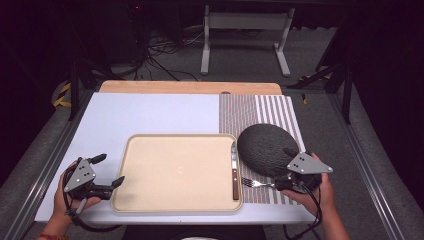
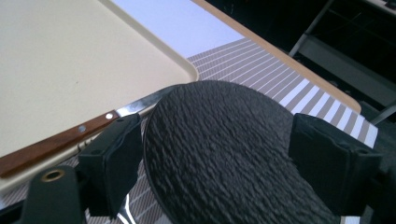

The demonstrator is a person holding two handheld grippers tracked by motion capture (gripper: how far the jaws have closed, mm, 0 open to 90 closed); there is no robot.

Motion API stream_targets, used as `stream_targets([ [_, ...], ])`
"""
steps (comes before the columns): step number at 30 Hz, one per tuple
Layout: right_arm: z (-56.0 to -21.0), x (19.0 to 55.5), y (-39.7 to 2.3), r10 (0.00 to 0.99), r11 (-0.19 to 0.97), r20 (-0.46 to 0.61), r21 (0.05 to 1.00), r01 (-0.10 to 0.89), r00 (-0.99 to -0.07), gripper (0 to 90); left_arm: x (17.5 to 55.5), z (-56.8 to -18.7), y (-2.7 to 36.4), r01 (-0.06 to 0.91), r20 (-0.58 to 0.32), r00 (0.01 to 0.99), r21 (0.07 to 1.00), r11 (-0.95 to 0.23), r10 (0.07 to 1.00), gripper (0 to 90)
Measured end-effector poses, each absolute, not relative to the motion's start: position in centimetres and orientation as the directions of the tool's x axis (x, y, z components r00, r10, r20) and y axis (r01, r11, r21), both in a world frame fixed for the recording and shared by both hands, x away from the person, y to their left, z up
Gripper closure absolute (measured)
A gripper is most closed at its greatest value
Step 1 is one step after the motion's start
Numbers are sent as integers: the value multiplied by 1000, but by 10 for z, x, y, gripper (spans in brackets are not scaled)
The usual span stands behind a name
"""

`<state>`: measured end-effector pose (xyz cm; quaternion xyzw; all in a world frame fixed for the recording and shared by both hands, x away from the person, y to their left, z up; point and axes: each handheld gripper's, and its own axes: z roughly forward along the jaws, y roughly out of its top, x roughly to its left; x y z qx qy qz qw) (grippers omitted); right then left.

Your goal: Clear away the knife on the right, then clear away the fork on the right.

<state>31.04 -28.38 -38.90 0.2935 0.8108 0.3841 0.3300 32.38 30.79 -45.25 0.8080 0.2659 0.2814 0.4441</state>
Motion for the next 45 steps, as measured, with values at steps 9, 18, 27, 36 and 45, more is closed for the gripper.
stream_targets([
  [9,-402,295,-310,732,536,-251,786,308,-633,196,325,-453,306,179,231,700,859,-479,676,73],
  [18,-427,287,-327,745,523,-186,759,387,-641,256,321,-452,305,176,242,695,856,-486,677,75],
  [27,-446,294,-324,706,544,-109,716,438,-699,378,323,-454,303,188,242,692,849,-493,681,77],
  [36,-449,290,-323,676,576,-94,687,444,-731,615,323,-455,301,197,237,696,845,-497,678,79],
  [45,-446,297,-309,615,629,-101,661,410,-782,577,324,-455,300,197,243,700,838,-509,671,79],
])
